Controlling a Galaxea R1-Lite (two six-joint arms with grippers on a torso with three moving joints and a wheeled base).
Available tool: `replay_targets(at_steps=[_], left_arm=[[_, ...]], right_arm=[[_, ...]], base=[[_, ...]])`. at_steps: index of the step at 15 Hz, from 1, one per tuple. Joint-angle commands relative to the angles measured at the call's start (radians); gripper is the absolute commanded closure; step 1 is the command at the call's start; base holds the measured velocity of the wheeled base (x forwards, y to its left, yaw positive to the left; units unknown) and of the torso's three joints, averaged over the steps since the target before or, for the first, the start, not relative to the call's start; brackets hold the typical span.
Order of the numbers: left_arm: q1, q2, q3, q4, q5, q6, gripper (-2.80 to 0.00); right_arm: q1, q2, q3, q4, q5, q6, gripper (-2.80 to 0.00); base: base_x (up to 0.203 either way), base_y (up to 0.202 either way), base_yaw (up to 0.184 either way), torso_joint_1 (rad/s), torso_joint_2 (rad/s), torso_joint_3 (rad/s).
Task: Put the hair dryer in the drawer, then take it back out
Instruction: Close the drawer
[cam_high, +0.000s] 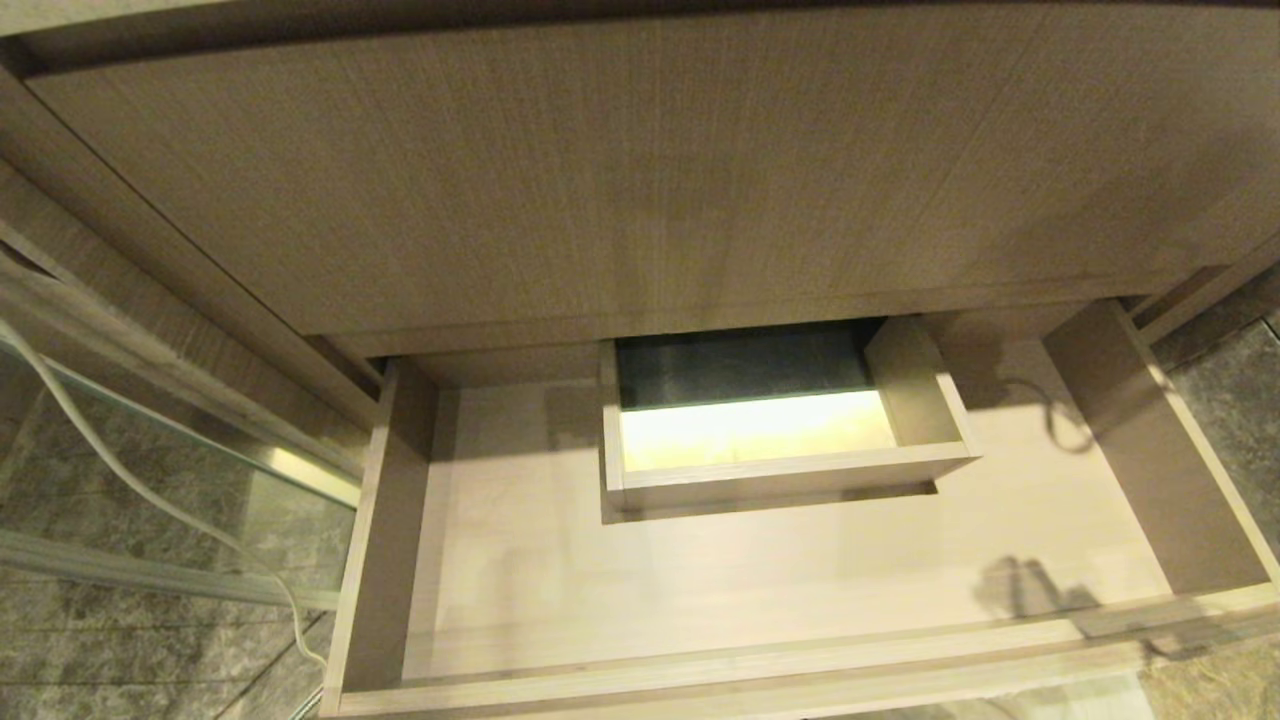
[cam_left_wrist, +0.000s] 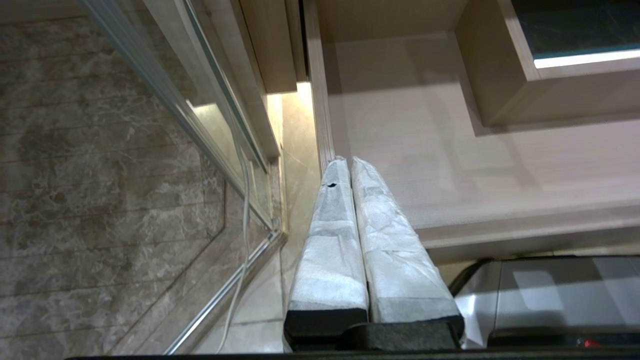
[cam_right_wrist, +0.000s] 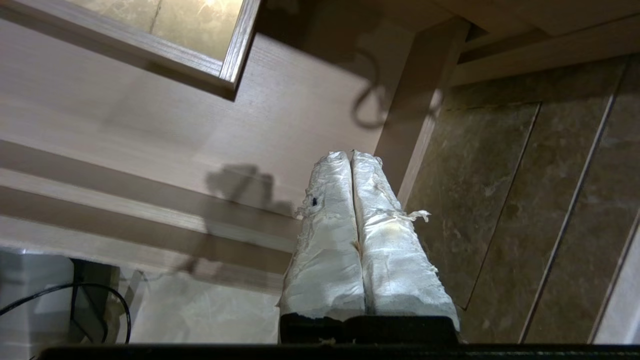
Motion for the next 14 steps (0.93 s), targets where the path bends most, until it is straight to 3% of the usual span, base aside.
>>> replay_targets(at_steps=[1,5,14], left_arm=[[0.000,0.000,0.000,0.001,0.000,0.000,0.00],[0.000,0.000,0.000,0.001,0.000,0.000,0.00],[0.000,0.000,0.000,0.001,0.000,0.000,0.00]], right_arm=[[0.007,0.080,-0.002,0.034,0.005,-0.008,0.00],[0.014,0.153,0.008,0.202,0.004,-0.012,0.00],[0.020,0.261,-0.002,0.206,-0.009,-0.035,0.00]], base=[[0.000,0.000,0.000,0.085,0.06,0.154],[0.000,0.000,0.000,0.029,0.04,0.043],[0.000,0.000,0.000,-0.044,0.09,0.062]])
